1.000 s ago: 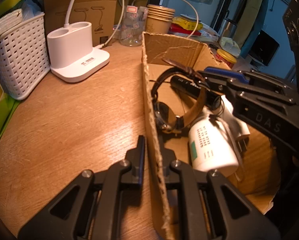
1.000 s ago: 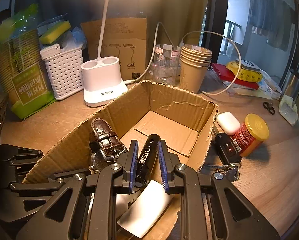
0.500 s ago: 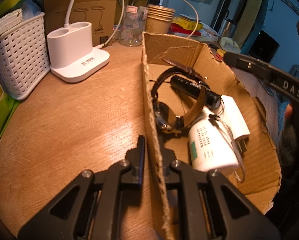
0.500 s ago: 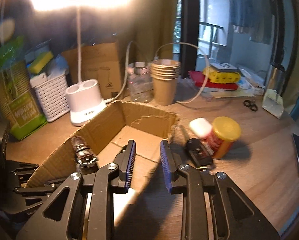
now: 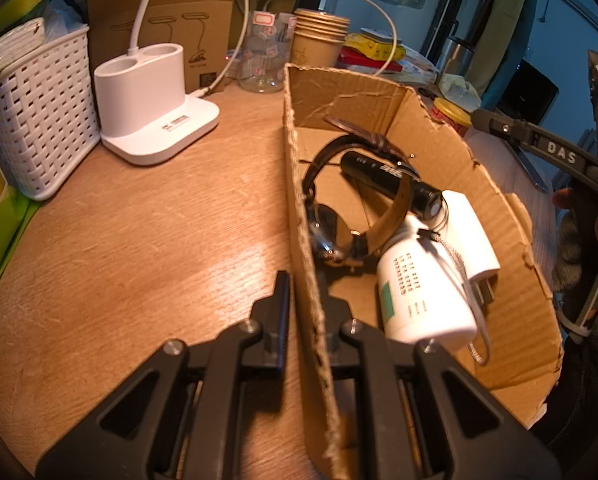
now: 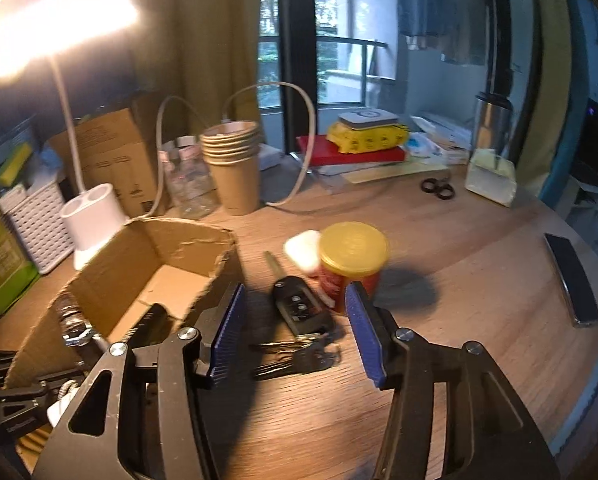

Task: Organize rigid objects
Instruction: 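Move the right gripper to the red tin and grasp its sides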

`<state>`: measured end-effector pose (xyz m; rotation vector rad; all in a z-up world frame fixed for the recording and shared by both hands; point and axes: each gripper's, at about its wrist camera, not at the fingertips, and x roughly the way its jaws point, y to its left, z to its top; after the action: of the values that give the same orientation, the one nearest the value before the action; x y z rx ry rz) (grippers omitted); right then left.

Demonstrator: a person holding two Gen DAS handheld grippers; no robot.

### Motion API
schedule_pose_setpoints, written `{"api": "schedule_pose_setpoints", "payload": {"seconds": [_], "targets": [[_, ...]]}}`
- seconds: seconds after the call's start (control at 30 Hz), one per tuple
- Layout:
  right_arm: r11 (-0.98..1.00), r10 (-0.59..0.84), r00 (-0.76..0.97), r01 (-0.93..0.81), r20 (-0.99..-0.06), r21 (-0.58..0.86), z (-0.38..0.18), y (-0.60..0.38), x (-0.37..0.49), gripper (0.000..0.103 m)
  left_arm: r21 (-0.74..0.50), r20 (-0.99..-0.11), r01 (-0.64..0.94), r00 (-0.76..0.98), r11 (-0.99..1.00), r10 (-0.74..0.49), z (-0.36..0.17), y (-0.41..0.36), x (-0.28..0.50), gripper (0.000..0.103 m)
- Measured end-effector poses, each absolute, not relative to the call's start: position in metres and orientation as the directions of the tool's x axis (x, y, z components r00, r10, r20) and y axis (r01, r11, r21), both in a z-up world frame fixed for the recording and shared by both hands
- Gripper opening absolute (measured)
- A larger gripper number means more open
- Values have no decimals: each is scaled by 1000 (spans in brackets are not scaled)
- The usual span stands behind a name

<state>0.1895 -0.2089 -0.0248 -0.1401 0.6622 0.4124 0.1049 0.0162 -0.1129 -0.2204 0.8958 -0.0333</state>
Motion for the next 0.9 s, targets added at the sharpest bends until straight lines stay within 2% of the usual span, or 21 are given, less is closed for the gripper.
{"api": "schedule_pose_setpoints", "payload": {"seconds": [0.2,0.9], "targets": [[926,286,719,-378,-633,-11,-33,-215,206,64,-204,-770,-63,626,977,-121,-113,16,105,12],[944,241,708,-331,-664,-10,-52,-217,252,68,-204,-770,-63,626,977,-120,-113,16,105,12]]}}
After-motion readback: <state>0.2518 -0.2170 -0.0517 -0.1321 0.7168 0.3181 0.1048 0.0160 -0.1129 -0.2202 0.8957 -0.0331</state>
